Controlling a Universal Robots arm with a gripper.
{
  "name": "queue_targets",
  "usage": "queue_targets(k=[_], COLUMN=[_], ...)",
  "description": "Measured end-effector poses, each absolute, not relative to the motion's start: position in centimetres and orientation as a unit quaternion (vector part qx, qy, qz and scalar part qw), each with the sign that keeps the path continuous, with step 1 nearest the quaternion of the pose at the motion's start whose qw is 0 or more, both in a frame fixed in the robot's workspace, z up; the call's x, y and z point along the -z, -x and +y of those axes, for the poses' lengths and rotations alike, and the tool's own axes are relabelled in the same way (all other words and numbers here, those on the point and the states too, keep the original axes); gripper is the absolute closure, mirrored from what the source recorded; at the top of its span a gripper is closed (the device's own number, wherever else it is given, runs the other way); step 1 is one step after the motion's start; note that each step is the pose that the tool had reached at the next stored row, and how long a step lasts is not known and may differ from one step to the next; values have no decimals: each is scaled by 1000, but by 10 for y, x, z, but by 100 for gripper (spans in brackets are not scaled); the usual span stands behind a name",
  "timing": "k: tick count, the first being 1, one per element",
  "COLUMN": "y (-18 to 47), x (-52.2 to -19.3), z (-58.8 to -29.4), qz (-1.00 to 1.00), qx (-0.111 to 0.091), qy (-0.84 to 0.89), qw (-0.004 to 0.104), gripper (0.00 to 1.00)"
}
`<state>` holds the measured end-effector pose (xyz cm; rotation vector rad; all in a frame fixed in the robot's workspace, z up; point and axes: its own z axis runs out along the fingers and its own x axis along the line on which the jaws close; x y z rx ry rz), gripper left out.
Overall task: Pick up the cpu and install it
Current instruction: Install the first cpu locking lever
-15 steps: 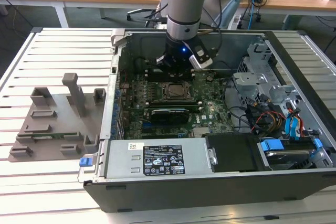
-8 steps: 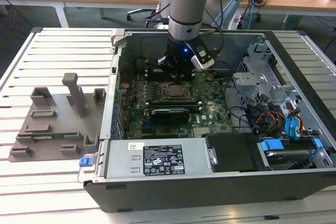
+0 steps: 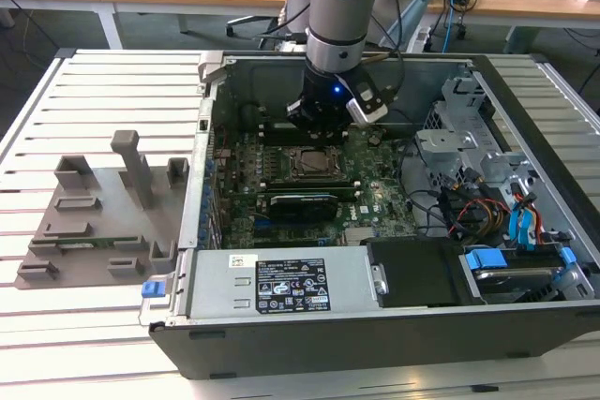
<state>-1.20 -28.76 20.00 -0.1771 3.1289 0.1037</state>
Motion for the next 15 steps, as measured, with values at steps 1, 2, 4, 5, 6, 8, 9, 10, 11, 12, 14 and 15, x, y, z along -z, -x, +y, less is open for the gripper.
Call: queue_targets(k=[1, 2, 4, 5, 6, 8, 9, 10, 11, 12, 14, 15], y=[12, 12, 12, 12, 12, 12, 12, 12, 12, 12, 12, 12], x=[-201, -202, -207, -208, -210, -211, -211, -211, -212, -212, -212, -212], z=[-288, -287, -288, -287, -287, -288, -288, -289, -291, -294, -300, -303], qz=[998, 998, 998, 998, 998, 998, 998, 998, 998, 998, 998, 998], qx=[-33, -32, -30, -29, -25, -4, 5, 17, 26, 32, 37, 37], qy=[56, 57, 57, 56, 56, 57, 57, 57, 57, 57, 57, 57], qw=[3, 3, 3, 3, 3, 2, 1, 0, 0, 0, -1, -1], gripper=[89, 89, 89, 89, 89, 89, 89, 89, 89, 89, 89, 89])
